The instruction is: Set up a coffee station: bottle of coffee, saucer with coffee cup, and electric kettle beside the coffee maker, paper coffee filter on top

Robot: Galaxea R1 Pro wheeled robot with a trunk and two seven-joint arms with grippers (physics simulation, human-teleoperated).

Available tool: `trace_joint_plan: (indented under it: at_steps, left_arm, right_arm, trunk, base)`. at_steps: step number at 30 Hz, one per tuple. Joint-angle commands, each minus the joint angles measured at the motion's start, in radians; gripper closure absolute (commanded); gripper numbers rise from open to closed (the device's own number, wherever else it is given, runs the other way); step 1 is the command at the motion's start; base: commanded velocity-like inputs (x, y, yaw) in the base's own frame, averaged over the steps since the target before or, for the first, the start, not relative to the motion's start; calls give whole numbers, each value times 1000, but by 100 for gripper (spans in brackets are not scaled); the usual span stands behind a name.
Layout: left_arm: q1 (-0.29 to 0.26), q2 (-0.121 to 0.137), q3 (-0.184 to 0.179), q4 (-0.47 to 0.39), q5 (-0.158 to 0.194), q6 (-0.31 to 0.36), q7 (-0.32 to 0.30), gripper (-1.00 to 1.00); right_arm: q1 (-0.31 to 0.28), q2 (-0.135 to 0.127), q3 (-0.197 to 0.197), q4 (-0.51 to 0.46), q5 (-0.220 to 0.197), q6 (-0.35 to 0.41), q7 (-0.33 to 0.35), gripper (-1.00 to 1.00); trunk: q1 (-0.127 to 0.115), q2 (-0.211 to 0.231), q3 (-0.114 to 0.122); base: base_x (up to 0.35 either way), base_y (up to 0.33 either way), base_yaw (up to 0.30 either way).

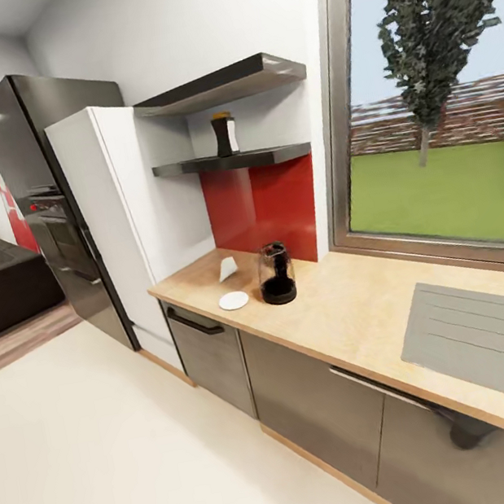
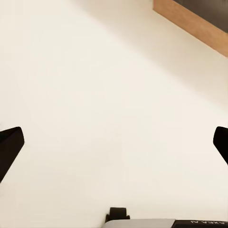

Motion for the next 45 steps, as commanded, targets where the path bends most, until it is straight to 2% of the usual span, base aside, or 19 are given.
trace_joint_plan:
  at_steps: [1,13,34,45]
  left_arm:
    - [-1,0,0,1,1,-3,1,-100]
    - [-1,0,0,1,1,-3,1,-100]
    - [-1,0,0,1,1,-3,1,-100]
    - [-1,0,0,1,1,-3,1,-100]
  right_arm:
    - [0,0,0,1,1,-3,0,-100]
    - [-1,0,-1,23,0,-3,-1,-100]
    - [-1,1,-1,25,-1,-3,1,-100]
    - [-1,1,0,25,-1,-3,2,-100]
  trunk:
    - [1,-1,-1]
    - [1,-1,-1]
    - [1,-1,-1]
    - [1,-1,-1]
  base:
    - [259,245,0]
    - [237,262,0]
    - [153,306,-2]
    - [146,309,-222]
